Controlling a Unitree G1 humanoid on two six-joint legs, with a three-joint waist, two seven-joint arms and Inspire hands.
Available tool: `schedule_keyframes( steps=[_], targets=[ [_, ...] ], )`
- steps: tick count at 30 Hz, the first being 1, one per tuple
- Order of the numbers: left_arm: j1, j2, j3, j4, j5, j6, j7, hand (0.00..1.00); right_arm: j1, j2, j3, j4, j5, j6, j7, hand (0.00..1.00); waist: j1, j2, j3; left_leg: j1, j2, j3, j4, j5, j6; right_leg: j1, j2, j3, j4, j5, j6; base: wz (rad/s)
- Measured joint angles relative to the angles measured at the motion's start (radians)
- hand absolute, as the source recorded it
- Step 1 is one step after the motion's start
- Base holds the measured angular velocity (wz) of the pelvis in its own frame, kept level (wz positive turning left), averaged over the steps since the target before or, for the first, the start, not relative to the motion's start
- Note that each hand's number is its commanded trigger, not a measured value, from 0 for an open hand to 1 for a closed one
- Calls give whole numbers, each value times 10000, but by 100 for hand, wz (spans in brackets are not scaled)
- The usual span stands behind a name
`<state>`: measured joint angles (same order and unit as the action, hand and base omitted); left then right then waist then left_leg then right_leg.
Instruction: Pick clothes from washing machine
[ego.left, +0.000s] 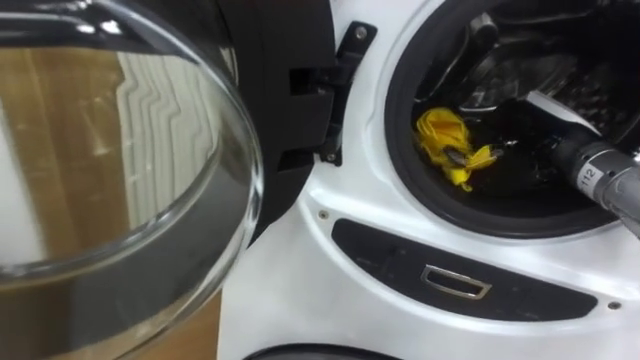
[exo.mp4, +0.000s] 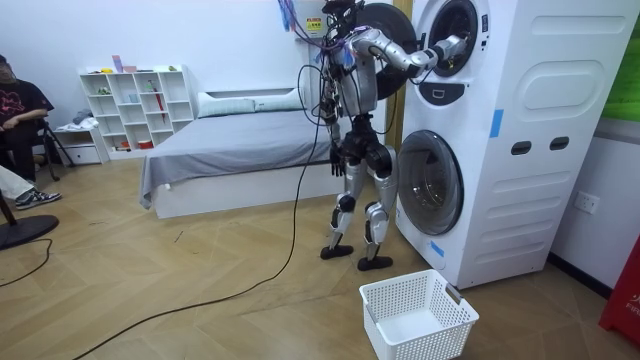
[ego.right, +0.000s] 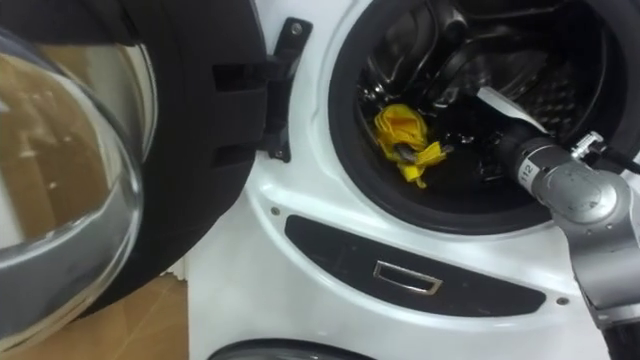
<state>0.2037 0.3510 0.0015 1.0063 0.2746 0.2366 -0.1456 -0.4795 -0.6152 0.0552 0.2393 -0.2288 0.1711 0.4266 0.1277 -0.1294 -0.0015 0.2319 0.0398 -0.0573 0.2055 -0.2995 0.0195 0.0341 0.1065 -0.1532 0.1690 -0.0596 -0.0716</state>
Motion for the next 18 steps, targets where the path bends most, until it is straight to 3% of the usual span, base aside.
schedule_keyframes(
  steps=[4, 7, 10, 14, 16, 18],
  targets=[
    [-13, -12, -80, 2, 2, 10, 95, 0, 61, -76, -3, -74, 85, 1, -11, 100, 24, -4, 0, 22, 0, 53, -35, -5, 4, 1, 9, 16, 8, -13, -79, 0],
    [-22, -38, -65, -36, 12, -5, 294, 0, 147, -93, -14, -190, 96, -56, -26, 100, 20, -43, -24, 48, -4, 44, -69, -6, 0, 2, 12, 4, 11, 4, -324, 0],
    [-86, -96, -52, -45, 13, -107, 343, 0, 178, -91, -59, -423, 46, -61, -87, 100, 9, -66, -35, 36, 0, 45, -72, -9, -6, -10, 18, 6, 6, 5, -342, 0],
    [-108, -97, -54, -44, 13, -238, 340, 0, 546, -89, -114, -1100, -202, -29, -254, 100, 22, -89, -45, 26, 17, 95, -86, -27, -29, -53, 53, 66, 4, 5, -358, -6],
    [-106, -119, -19, -38, -18, -332, 345, 0, 1092, -90, -303, -2244, -764, 79, -333, 100, 70, -83, -48, -63, 26, 222, -141, -28, -32, -203, 79, 153, 5, 94, -492, -16],
    [-103, -164, -19, -37, -34, -393, 345, 0, 1508, -81, -490, -2935, -1049, 86, -431, 100, 66, -60, -55, -114, 33, 273, -191, -26, -29, -297, 94, 186, 18, 112, -498, -8]
  ],
)
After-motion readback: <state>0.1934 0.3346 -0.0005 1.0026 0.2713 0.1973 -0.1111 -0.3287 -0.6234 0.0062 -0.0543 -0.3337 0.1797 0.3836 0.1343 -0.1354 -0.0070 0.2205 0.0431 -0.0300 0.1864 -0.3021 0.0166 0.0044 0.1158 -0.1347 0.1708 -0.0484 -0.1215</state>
